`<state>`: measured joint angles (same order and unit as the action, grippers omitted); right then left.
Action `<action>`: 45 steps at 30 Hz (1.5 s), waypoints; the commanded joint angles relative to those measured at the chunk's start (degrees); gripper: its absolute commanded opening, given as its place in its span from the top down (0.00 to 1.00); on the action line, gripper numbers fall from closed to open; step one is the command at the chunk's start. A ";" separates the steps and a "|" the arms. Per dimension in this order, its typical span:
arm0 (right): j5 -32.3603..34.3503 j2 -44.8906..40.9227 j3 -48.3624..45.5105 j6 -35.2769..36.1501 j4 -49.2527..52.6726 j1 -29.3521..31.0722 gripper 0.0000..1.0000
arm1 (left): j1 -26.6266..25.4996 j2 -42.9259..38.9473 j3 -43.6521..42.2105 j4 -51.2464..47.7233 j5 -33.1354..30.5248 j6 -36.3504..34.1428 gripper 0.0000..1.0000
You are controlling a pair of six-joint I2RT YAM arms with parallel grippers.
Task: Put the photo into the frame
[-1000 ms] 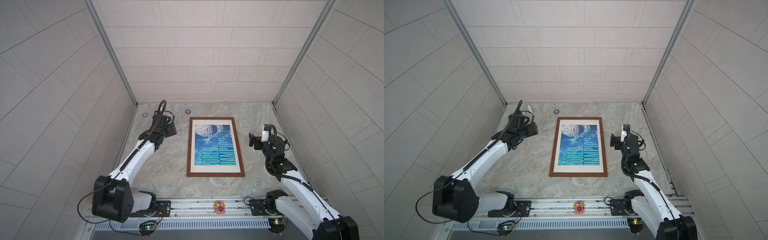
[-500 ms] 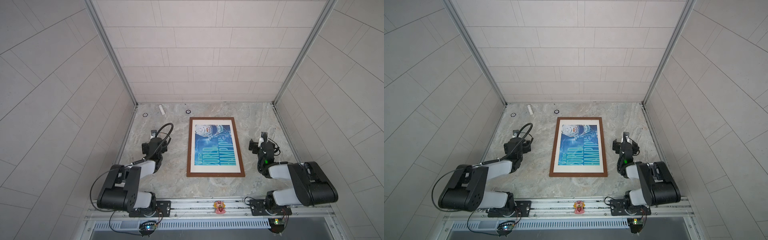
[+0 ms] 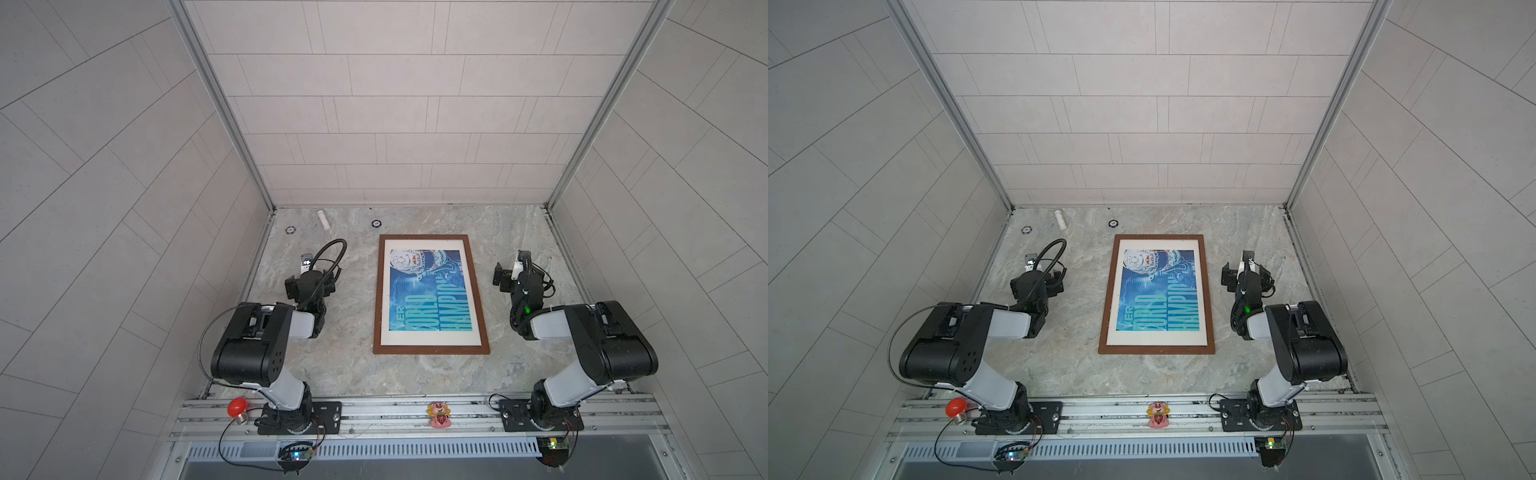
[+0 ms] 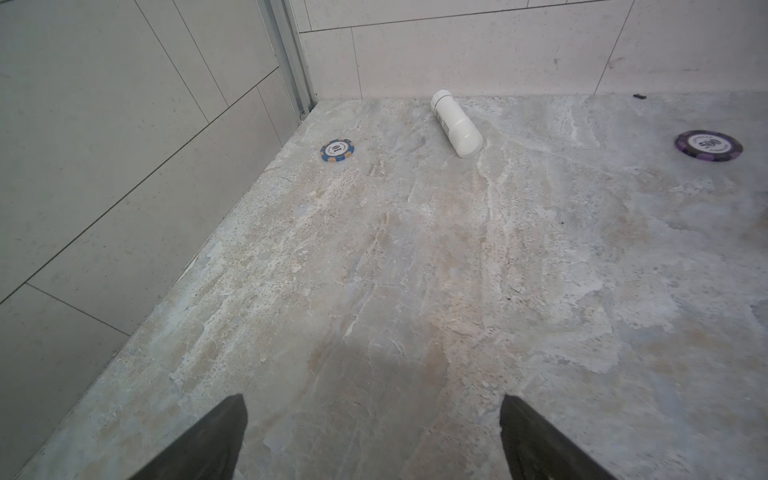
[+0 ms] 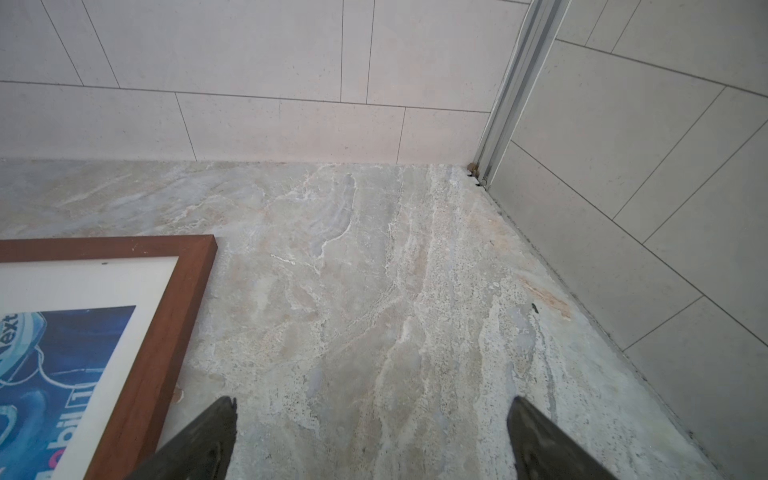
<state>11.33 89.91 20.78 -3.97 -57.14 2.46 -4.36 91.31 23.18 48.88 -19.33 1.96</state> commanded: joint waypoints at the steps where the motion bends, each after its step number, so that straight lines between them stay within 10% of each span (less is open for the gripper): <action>1: -0.70 -0.08 -0.71 1.30 0.87 -0.13 0.01 | 0.29 0.12 -0.57 5.05 0.00 -0.24 0.00; 37: -2.48 0.44 -0.42 1.91 0.72 -0.40 0.01 | 0.30 -0.08 -0.59 4.67 0.17 -0.13 0.00; 45: 1.86 2.54 -11.33 0.88 -21.91 -0.33 0.00 | 0.30 -0.14 -0.59 4.69 0.07 -0.11 0.00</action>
<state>11.57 92.36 9.98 -3.01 -71.00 2.24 -4.25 91.31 23.11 51.24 -19.31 1.87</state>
